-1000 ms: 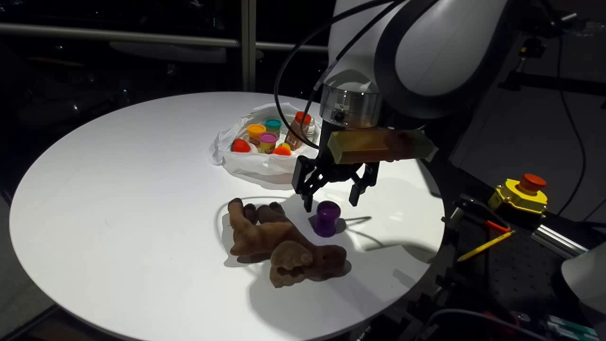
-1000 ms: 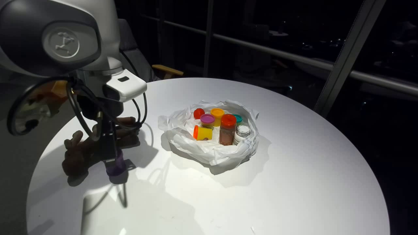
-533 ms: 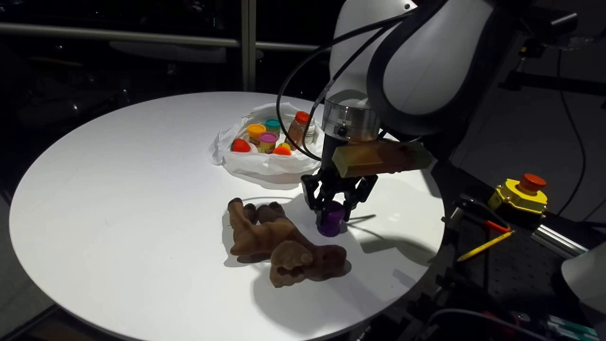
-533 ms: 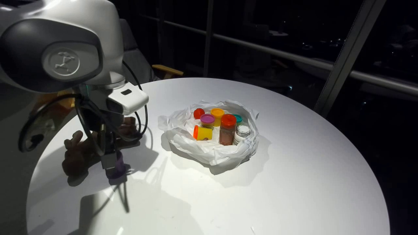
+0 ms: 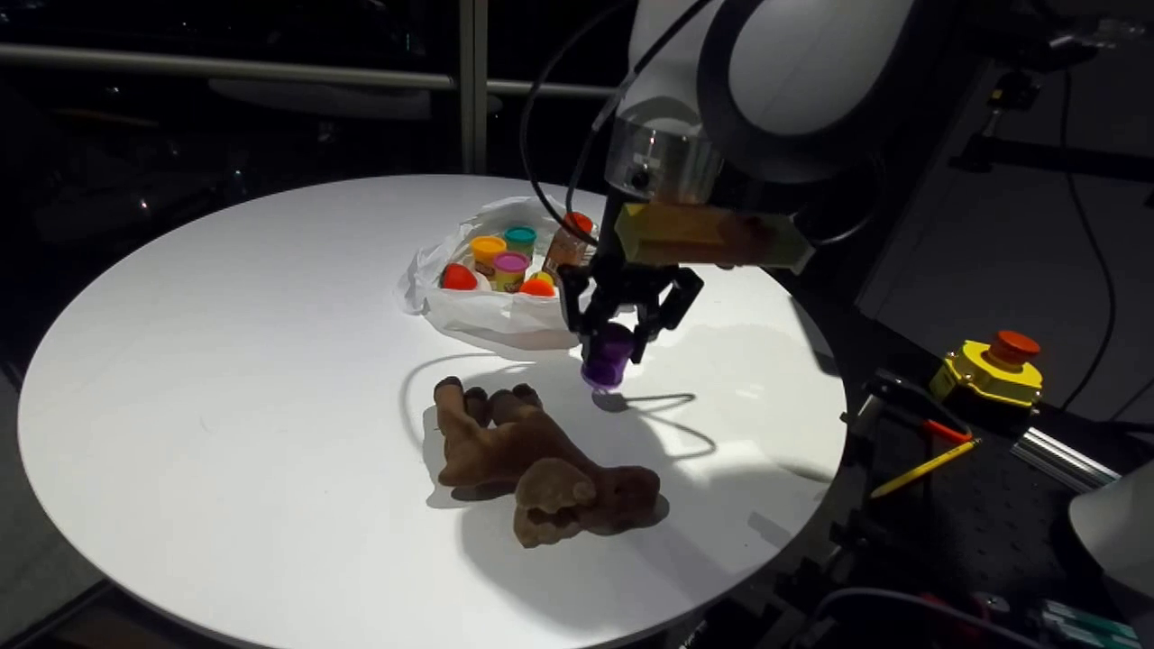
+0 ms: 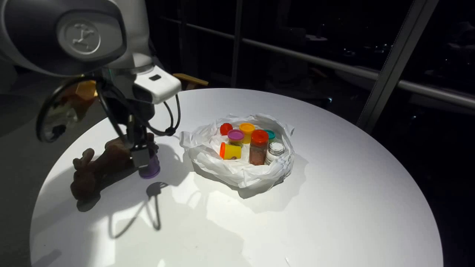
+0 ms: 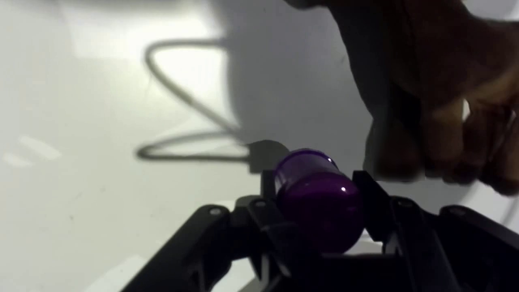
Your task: Put the contents on the table into the plastic bag.
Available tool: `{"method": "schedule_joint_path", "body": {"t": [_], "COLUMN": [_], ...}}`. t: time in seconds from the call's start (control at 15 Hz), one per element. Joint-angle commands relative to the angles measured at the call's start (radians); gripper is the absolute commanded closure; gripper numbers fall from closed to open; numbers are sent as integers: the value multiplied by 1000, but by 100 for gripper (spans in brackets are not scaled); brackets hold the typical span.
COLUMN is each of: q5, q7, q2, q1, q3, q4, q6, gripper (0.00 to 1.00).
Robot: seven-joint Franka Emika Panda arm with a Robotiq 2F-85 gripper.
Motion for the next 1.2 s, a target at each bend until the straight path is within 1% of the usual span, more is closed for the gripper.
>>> {"method": "schedule_joint_path", "body": {"t": [0.0,0.27,0.4,0.53,0.67,0.93,1.13], "q5": [-229,-475,-535,-532,-501,-449,-386], "q7": [234,515,618,664,671,659,626], "q2": [-48,60,128,201,264,336,377], "q1": [80,88,90,83,75,63,37], "q3": [-158,-264,-300,-314,-318,-317,-295], "q4": [82,256,333,394,436,458,469], "q6": [1,37,32,14,2,3,-5], "gripper": [75,75,75,75,75,75,75]}}
